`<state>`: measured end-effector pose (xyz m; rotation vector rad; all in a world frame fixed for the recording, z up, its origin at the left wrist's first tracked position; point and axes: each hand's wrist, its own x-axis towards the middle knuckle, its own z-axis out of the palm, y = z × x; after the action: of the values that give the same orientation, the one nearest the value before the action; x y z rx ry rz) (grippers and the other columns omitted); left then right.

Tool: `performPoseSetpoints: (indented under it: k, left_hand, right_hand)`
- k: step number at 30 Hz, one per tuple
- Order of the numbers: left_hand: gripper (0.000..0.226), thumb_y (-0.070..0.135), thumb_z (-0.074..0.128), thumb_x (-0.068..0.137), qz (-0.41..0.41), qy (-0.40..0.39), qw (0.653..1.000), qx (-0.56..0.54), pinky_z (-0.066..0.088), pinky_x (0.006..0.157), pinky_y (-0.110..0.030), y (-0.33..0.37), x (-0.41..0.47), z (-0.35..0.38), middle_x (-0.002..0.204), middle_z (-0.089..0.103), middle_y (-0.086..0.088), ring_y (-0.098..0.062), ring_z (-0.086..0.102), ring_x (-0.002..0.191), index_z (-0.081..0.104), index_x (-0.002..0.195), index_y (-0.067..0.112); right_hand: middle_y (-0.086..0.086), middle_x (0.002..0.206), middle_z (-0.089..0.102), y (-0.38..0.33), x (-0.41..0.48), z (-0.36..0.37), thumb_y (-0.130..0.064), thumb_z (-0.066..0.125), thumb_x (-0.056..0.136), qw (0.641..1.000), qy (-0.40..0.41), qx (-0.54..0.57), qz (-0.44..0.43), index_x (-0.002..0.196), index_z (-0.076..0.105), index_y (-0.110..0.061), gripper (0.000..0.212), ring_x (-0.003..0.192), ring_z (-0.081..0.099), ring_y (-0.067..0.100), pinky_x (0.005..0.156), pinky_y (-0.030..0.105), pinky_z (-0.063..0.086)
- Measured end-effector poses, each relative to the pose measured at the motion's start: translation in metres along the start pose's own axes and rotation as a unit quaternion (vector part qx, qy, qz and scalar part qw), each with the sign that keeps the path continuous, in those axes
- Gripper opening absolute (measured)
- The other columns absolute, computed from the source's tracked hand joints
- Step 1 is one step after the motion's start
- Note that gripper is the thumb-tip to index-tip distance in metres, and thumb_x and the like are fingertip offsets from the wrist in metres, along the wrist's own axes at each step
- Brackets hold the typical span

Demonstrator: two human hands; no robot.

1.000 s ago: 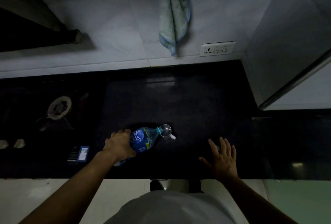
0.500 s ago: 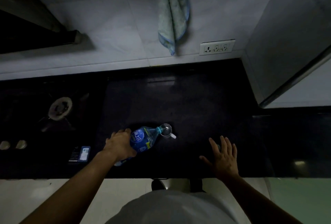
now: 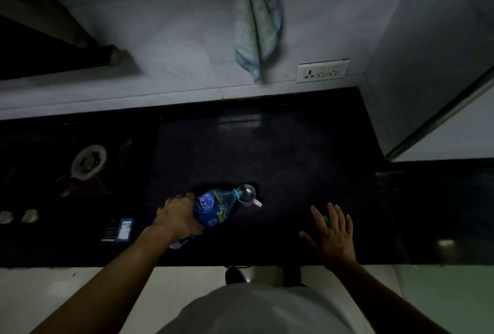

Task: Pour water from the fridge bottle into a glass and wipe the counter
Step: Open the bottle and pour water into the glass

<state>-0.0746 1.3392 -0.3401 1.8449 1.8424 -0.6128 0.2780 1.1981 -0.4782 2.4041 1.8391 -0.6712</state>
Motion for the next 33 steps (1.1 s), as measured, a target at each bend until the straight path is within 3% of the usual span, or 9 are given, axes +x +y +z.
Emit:
performPoseSetpoints:
  k: [6,12,15,17,18,21,24,28,33]
  left_hand:
    - [0.090,0.048,0.082,0.051,0.005,0.010,1.000,-0.005,0.047,0.100,-0.050,-0.001,0.001,0.000,0.131,0.056,-0.004,-0.030,0.051,0.124,0.047,0.130,0.023]
    - [0.082,0.047,0.080,0.045,0.019,0.001,0.999,-0.051,0.052,0.096,-0.044,-0.005,0.004,0.001,0.121,0.059,-0.003,-0.027,0.056,0.115,0.052,0.118,0.024]
    - [0.074,0.044,0.083,0.047,0.033,0.004,0.997,-0.072,0.053,0.091,-0.038,-0.007,0.006,0.004,0.116,0.059,-0.005,-0.026,0.059,0.108,0.054,0.111,0.020]
    - [0.069,0.040,0.086,0.052,0.046,0.010,0.995,-0.089,0.051,0.086,-0.032,-0.005,0.006,0.007,0.113,0.060,-0.005,-0.024,0.059,0.105,0.054,0.109,0.018]
    - [0.066,0.037,0.087,0.054,0.051,0.011,0.994,-0.101,0.050,0.084,-0.030,-0.005,0.007,0.009,0.111,0.059,-0.003,-0.021,0.058,0.102,0.054,0.108,0.017]
    - [0.062,0.031,0.088,0.056,0.066,0.014,0.988,-0.140,0.048,0.080,-0.028,-0.004,0.006,0.012,0.104,0.056,0.002,-0.016,0.056,0.095,0.055,0.106,0.017]
    - [0.061,0.028,0.090,0.055,0.083,0.018,0.981,-0.172,0.049,0.078,-0.028,-0.005,0.006,0.014,0.104,0.057,0.002,-0.016,0.058,0.095,0.055,0.104,0.019]
    - [0.063,0.026,0.092,0.053,0.122,0.041,0.968,-0.217,0.052,0.078,-0.028,-0.005,0.003,0.013,0.105,0.062,0.003,-0.015,0.061,0.094,0.059,0.106,0.019]
    - [0.066,0.029,0.092,0.051,0.162,0.068,0.944,-0.280,0.055,0.083,-0.031,-0.007,-0.001,0.007,0.107,0.065,0.005,-0.010,0.064,0.096,0.061,0.108,0.024]
  right_hand:
    - [0.021,0.158,0.027,-0.001,0.000,-0.002,-0.075,0.024,0.086,1.000,0.012,0.009,-0.002,0.150,0.031,-0.032,0.077,0.149,0.016,0.037,0.118,0.054,0.007]
    - [0.021,0.141,0.047,0.002,0.003,-0.009,-0.030,0.059,0.093,0.997,0.042,0.054,0.029,0.138,0.052,-0.019,0.046,0.124,0.047,0.038,0.101,0.050,0.043]
    - [0.015,0.123,0.057,-0.007,0.006,-0.017,-0.032,0.055,0.095,0.994,0.016,0.104,0.037,0.120,0.059,-0.020,0.028,0.112,0.057,0.035,0.093,0.036,0.052]
    - [0.015,0.123,0.054,-0.019,0.012,-0.023,-0.026,0.050,0.099,0.994,0.013,0.109,0.019,0.120,0.059,-0.016,0.025,0.108,0.055,0.033,0.079,0.012,0.046]
    - [0.015,0.124,0.051,-0.023,0.016,-0.024,-0.020,0.049,0.099,0.990,0.007,0.142,0.016,0.123,0.058,-0.012,0.027,0.103,0.055,0.030,0.072,0.010,0.041]
    - [0.010,0.116,0.054,-0.046,0.023,-0.038,-0.016,0.054,0.096,0.971,0.009,0.238,0.020,0.120,0.060,-0.013,0.025,0.083,0.053,0.013,0.075,0.025,0.042]
    - [0.005,0.100,0.067,-0.078,0.031,-0.058,-0.019,0.062,0.093,0.926,0.005,0.376,0.038,0.109,0.068,-0.014,0.017,0.085,0.064,0.016,0.083,0.036,0.054]
    - [0.004,0.094,0.071,-0.124,0.039,-0.096,-0.016,0.064,0.093,0.859,-0.013,0.512,0.012,0.106,0.067,-0.020,0.014,0.069,0.064,0.006,0.070,0.024,0.053]
    - [-0.005,0.102,0.069,-0.154,0.052,-0.128,-0.015,0.065,0.093,0.866,-0.016,0.492,-0.088,0.109,0.068,-0.021,0.017,0.085,0.064,0.003,0.084,0.030,0.055]
